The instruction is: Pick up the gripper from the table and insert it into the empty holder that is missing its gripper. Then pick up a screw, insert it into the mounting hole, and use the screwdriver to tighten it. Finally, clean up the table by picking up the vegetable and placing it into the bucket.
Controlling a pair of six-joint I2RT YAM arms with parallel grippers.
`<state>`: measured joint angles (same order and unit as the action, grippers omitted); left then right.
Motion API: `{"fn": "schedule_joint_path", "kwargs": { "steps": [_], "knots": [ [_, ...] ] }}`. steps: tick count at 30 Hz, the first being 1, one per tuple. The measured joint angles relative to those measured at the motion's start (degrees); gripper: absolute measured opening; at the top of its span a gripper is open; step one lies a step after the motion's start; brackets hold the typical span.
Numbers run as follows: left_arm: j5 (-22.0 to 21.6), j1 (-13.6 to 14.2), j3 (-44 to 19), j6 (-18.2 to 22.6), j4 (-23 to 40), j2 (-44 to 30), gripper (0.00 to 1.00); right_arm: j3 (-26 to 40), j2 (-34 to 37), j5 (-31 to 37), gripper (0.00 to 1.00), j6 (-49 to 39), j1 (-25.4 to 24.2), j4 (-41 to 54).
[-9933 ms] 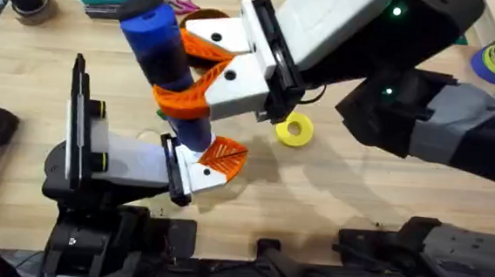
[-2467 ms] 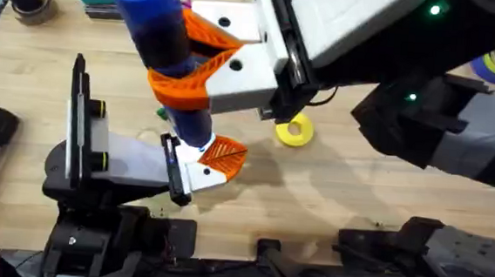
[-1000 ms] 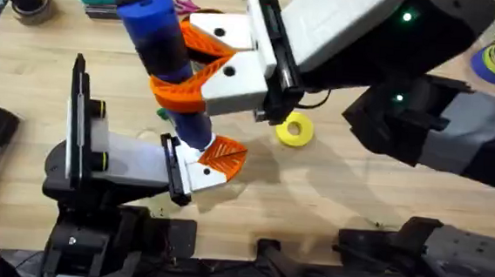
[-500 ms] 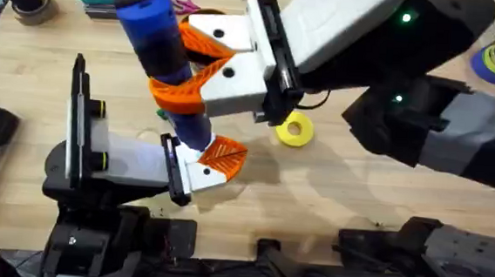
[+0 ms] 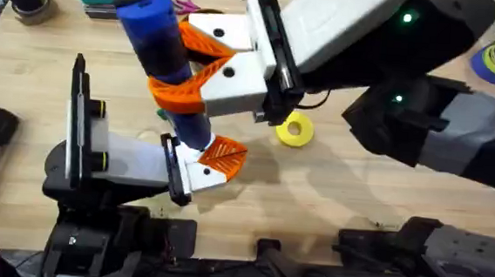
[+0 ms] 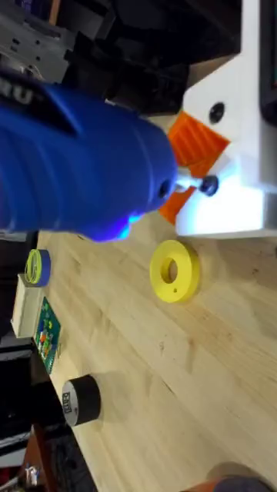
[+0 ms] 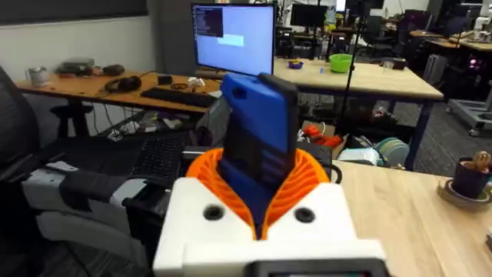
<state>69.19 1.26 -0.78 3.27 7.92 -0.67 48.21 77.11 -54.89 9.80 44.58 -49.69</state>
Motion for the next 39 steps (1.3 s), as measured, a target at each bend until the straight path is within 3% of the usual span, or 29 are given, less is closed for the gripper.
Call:
{"fn": "schedule_joint_path", "kwargs": {
  "steps": [39],
  "knots": [
    [-0.02, 0.0, 0.0, -0.02, 0.0, 0.0, 0.004, 0.0, 1.36, 0.44, 0.024, -0.01, 0.04, -0.58]
  ]
}}
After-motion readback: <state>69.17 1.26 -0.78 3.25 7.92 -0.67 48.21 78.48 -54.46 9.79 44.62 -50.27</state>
